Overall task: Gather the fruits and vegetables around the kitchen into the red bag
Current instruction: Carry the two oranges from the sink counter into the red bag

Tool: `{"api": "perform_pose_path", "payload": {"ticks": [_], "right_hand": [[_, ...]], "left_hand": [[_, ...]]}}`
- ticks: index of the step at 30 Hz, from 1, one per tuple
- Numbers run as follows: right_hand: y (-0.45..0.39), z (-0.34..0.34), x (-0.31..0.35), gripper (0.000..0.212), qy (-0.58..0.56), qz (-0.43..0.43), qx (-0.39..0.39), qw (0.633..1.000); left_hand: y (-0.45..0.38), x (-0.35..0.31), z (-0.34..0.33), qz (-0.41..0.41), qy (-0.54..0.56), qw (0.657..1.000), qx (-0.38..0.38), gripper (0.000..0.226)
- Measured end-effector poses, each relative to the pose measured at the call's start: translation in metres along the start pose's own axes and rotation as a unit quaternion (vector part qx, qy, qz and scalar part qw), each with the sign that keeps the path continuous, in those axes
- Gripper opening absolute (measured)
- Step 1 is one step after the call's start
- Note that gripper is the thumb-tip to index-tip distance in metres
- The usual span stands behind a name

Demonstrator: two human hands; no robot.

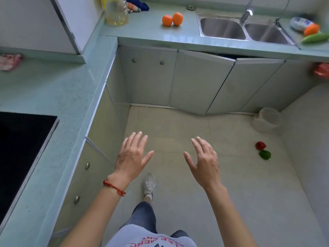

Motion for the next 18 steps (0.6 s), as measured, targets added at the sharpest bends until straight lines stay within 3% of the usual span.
{"api": "perform_pose_path", "payload": {"ticks": [18], "right_hand": [[-0.32, -0.051, 0.023, 0.055, -0.016, -0.048, -0.004, 0.999]], "left_hand": [[-0.324, 0.099, 0.015, -0.026, 0.012, 0.999, 0.029, 0.059]]}}
Point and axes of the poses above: each hand's wrist, its own y-axis away from the middle knuckle, its own z-axis out of the back of the hand, x = y × z, the point moved 4 cm from there along -y, towards the middle knuckle, and after that the axes turned 7 degrees about -z, right-handed, at the moved point
